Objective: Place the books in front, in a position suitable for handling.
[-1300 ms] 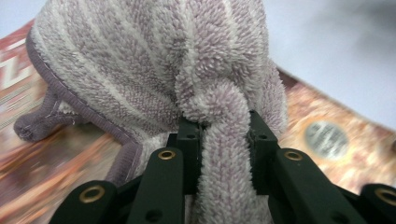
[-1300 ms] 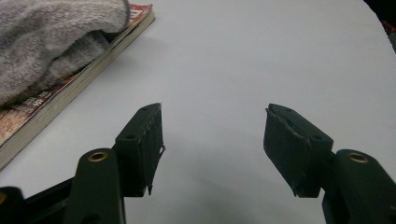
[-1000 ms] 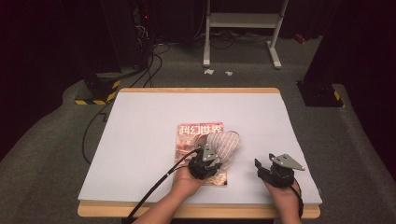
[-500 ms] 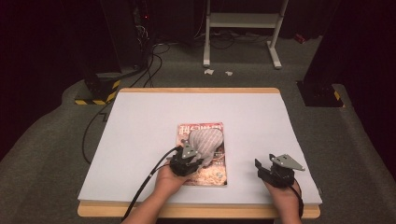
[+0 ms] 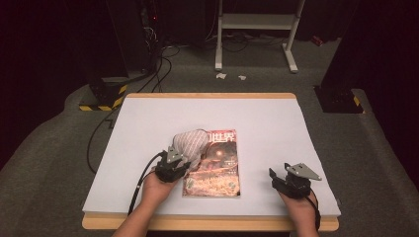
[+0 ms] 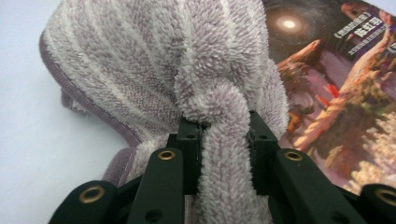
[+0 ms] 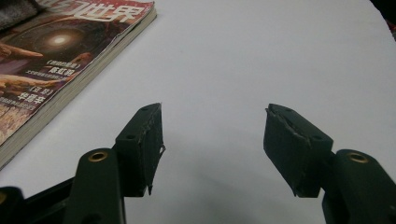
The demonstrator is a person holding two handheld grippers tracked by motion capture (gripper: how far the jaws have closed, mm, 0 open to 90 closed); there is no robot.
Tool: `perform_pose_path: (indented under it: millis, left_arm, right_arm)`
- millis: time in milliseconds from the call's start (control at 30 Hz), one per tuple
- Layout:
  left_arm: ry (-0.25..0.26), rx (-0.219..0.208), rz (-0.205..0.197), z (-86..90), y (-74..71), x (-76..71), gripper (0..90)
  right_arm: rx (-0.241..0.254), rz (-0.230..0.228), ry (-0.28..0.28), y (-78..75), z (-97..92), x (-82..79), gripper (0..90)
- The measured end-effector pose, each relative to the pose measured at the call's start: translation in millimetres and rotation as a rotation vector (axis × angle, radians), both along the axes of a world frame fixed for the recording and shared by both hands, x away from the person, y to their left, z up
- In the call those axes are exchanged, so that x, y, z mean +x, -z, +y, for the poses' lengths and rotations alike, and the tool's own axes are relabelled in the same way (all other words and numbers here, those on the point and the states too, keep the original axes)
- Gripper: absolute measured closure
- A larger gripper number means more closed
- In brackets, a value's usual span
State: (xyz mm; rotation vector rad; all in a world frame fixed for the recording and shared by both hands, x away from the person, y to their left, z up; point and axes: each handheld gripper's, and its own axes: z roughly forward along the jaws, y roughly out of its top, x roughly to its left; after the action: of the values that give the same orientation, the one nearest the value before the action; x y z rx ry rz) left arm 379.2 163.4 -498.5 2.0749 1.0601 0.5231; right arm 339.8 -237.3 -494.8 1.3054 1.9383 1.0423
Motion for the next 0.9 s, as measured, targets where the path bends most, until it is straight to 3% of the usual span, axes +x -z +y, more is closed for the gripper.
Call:
perform_pose_path:
  millis: [167,467,600,767,900]
  left_arm:
    - [0.04,0.002,0.001,-22.1,0.4,0.8,72.2]
    - [0.154,-0.002,0.005,-81.4,-0.6,0.5,72.2]
    - [0.193,-0.012,-0.002,-99.0,-1.6,-2.1,72.2]
    - [0.205,-0.024,-0.008,-112.5,-6.5,6.9,72.1]
    - [0.193,-0.011,-0.004,-124.4,-5.9,22.8,72.1]
  right_arm:
    - [0.0,-0.002,-0.001,-0.3,-1.2,0.0,37.7]
    - [0.005,-0.003,-0.004,-0.6,-1.9,-0.1,37.7]
    - [0.009,-0.005,-0.005,-1.3,-2.1,-0.6,37.7]
    - [0.02,-0.003,-0.002,-1.5,-3.1,-0.6,37.7]
    - [0.019,-0.003,-0.006,-0.7,-3.0,0.4,37.7]
